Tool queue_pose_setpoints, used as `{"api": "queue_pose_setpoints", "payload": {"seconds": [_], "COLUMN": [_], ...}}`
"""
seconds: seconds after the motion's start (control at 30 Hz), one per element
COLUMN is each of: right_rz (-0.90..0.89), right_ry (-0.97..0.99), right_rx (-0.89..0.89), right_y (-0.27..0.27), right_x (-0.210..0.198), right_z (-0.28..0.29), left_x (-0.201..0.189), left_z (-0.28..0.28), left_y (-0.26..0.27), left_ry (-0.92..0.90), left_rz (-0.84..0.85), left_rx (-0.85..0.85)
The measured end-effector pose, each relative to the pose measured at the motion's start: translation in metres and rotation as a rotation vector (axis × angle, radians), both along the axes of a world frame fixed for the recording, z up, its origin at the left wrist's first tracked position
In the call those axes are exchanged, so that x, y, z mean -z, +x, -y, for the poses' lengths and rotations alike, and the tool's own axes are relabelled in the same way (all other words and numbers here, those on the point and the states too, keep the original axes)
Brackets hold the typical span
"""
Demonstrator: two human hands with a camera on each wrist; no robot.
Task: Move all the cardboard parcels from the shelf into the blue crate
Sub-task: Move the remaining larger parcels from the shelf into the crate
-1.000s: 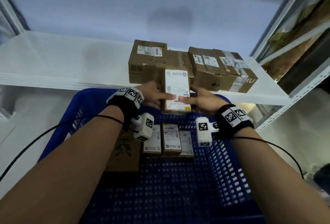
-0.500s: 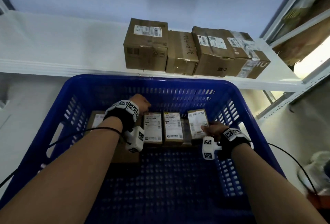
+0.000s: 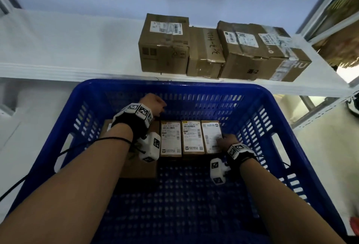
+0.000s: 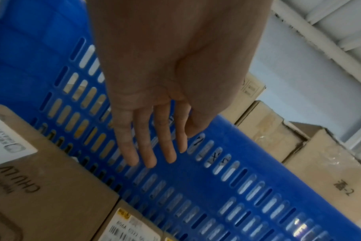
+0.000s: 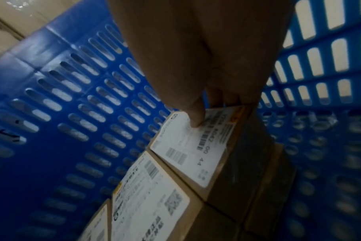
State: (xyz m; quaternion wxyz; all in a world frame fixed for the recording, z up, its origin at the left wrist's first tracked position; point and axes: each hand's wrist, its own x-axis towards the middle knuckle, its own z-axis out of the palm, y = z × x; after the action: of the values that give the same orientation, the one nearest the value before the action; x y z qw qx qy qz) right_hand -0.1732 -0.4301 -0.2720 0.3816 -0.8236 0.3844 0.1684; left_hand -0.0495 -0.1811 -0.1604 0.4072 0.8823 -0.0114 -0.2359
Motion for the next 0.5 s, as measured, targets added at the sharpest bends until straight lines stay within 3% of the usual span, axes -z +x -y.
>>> {"api": "queue_pose_setpoints", "payload": {"seconds": [0.13, 0.27, 0.33, 0.43, 0.5], "right_rz": [-0.036, 0.283, 0.501, 0.694, 0.706], "right_ry": [-0.036, -0.256, -0.239, -0.208, -0.259], "right_rx": [0.046, 0.207, 0.226, 0.150, 0.060], "right_y": [0.007, 0.026, 0.044, 0.082, 0.106], "right_x": [-0.030, -0.087, -0.125, -0.179, -0.203], "right_z": [-0.014, -0.043, -0.062, -0.087, -0.098], "left_x": [-0.028, -0.063, -0.082, -0.101, -0.107], "left_z": [0.002, 0.000, -0.004, -0.017, -0.025], "left_y": [0.007, 0.020, 0.027, 0.041, 0.050], "left_ry": [-0.081, -0.199, -0.246, -0.226, -0.248], "left_rz": [0.008, 0.106, 0.216, 0.398, 0.428], "left_rx": [-0.044, -0.109, -0.194, -0.332, -0.412]}}
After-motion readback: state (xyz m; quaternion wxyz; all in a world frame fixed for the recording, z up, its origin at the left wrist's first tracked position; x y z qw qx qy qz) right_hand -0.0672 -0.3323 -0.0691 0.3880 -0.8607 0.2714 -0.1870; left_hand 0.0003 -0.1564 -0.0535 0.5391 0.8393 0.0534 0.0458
